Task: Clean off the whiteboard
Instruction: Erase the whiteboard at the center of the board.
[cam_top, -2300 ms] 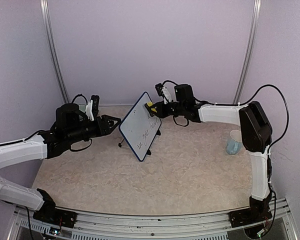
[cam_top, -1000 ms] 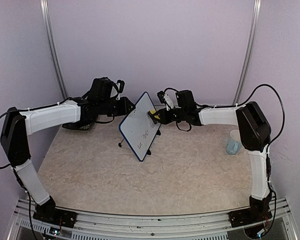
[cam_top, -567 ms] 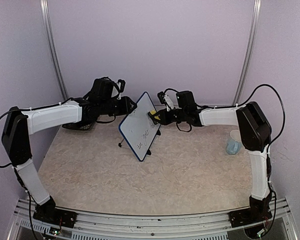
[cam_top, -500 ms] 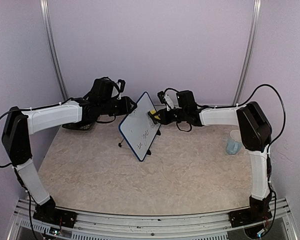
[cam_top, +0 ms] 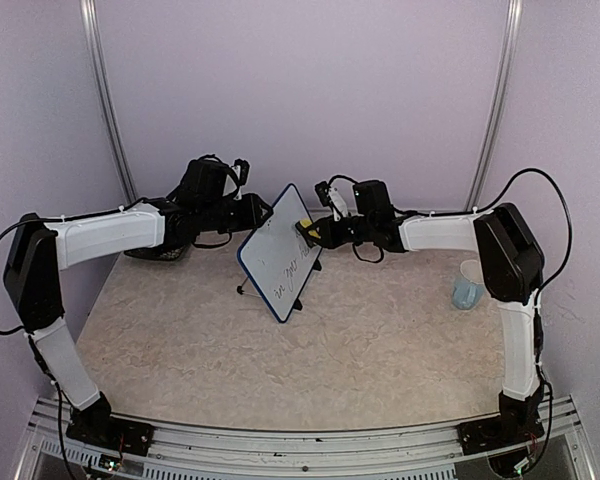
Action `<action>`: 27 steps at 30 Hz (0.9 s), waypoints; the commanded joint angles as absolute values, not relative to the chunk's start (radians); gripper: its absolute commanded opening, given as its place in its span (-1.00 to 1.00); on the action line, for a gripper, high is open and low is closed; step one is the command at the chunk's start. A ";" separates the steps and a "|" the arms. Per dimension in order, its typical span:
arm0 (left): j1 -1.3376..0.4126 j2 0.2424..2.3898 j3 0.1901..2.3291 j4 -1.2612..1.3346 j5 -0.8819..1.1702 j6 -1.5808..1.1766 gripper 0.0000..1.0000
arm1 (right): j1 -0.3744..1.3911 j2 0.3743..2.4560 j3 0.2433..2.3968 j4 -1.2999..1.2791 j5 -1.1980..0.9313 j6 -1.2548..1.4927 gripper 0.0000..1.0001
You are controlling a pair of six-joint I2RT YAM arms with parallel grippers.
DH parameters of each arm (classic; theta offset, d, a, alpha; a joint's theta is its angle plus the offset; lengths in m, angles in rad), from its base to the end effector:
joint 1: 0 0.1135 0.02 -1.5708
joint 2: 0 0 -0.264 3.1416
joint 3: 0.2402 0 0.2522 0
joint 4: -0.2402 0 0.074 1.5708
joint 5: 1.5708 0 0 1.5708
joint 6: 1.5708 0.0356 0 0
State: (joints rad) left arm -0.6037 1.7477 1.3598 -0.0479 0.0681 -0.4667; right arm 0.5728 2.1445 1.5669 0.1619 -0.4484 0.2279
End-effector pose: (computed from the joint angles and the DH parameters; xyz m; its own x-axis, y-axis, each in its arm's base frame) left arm 0.3404 -0.2377 0.2900 -0.5880 -0.1398 -0.7967 0.3948 0.8100 -0.4335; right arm 0.4104 0.2830 0.2089 -0.5162 -0.0907 -0.8516 -0.7238 0.5778 0.3772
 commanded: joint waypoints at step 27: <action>-0.615 1.791 1.413 -0.141 0.067 -0.430 -1.00 | 0.561 2.055 1.543 0.120 -0.438 0.180 -0.99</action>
State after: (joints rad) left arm -0.6098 1.8000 1.3830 -0.0753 0.0200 -0.4652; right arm 0.5728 2.1307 1.5581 0.1490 -0.4438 0.2111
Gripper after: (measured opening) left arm 0.043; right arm 0.237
